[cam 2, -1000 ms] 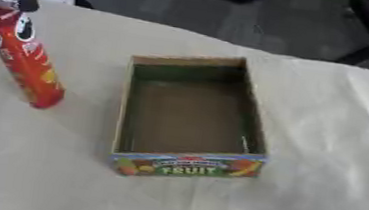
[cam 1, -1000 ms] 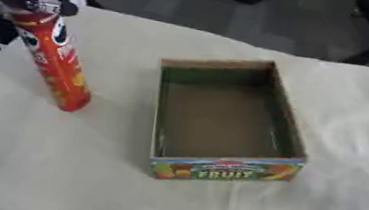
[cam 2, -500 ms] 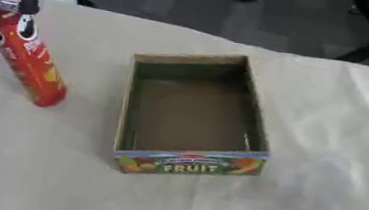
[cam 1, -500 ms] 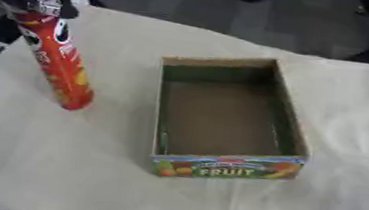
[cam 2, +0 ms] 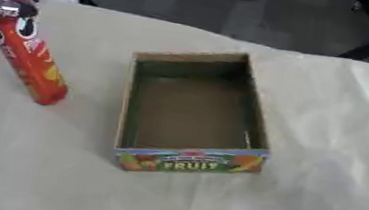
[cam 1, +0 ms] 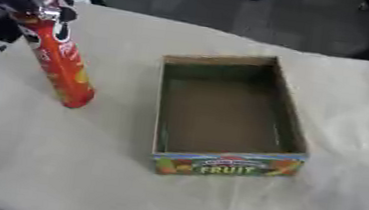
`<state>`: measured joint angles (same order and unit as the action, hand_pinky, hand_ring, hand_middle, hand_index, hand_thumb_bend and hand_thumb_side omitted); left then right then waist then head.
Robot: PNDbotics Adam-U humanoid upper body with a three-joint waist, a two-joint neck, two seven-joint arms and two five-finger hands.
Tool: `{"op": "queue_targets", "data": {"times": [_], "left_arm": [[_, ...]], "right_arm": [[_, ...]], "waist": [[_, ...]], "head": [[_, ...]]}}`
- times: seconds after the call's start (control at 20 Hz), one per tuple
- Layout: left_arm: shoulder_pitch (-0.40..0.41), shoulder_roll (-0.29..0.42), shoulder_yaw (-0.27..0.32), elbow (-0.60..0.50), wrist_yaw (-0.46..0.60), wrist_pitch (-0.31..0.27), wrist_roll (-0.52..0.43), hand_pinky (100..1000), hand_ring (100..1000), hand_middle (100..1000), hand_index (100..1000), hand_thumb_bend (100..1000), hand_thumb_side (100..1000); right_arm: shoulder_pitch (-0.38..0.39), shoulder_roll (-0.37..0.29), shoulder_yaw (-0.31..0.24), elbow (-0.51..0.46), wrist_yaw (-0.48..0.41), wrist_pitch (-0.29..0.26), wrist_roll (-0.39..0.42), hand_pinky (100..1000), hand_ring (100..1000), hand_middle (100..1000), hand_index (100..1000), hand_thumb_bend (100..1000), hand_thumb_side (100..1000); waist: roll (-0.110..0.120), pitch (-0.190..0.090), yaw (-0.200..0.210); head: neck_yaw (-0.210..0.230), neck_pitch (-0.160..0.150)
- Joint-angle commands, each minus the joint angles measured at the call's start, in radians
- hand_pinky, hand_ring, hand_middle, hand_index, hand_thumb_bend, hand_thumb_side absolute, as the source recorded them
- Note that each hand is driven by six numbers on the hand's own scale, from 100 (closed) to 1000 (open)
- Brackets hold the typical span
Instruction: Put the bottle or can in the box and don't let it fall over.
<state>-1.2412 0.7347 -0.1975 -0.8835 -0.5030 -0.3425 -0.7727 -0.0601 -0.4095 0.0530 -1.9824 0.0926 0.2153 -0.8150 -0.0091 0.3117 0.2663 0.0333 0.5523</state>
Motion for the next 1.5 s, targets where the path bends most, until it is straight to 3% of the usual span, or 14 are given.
{"op": "queue_targets", "data": {"times": [0.05,0.25,0.65,0.9,1.2,1.3,1.5], "left_arm": [[-0.009,0.038,-0.008,-0.009,0.016,-0.125,-0.134,456,692,699,734,307,591],[-0.008,0.04,-0.013,-0.009,0.023,-0.111,-0.134,435,668,668,726,289,532],[-0.006,0.046,-0.028,-0.009,0.02,-0.123,-0.134,405,632,659,710,328,633],[-0.005,0.046,-0.03,-0.01,0.028,-0.126,-0.134,390,625,656,636,316,675],[-0.006,0.046,-0.031,-0.017,0.032,-0.113,-0.134,367,620,639,587,310,585],[-0.008,0.046,-0.029,-0.019,0.027,-0.111,-0.134,369,627,637,582,302,481],[-0.008,0.048,-0.025,-0.021,0.018,-0.108,-0.134,382,640,639,590,284,403]], "right_arm": [[-0.001,-0.023,-0.009,-0.018,0.006,0.0,-0.006,379,695,874,942,100,682],[-0.001,-0.024,-0.009,-0.018,0.007,-0.003,-0.009,379,694,872,941,100,678],[0.0,-0.024,-0.011,-0.018,0.008,-0.007,-0.017,379,692,870,940,100,677],[-0.001,-0.024,-0.01,-0.018,0.008,-0.01,-0.022,379,692,868,939,100,676],[-0.001,-0.024,-0.009,-0.018,0.004,-0.012,-0.023,382,691,864,938,100,680],[-0.002,-0.025,-0.01,-0.018,0.004,-0.014,-0.023,382,690,863,938,100,672],[-0.004,-0.026,-0.01,-0.018,0.002,-0.017,-0.024,383,690,863,937,100,672]], "waist": [[0.002,-0.024,0.003],[0.005,-0.024,0.006],[0.013,-0.022,0.012],[0.016,-0.019,0.012],[0.016,-0.019,0.008],[0.016,-0.019,0.007],[0.017,-0.018,0.006]], "head": [[-0.002,0.001],[-0.003,0.002],[0.001,0.005],[0.001,0.007],[0.001,0.004],[0.001,0.004],[0.002,0.004]]}}
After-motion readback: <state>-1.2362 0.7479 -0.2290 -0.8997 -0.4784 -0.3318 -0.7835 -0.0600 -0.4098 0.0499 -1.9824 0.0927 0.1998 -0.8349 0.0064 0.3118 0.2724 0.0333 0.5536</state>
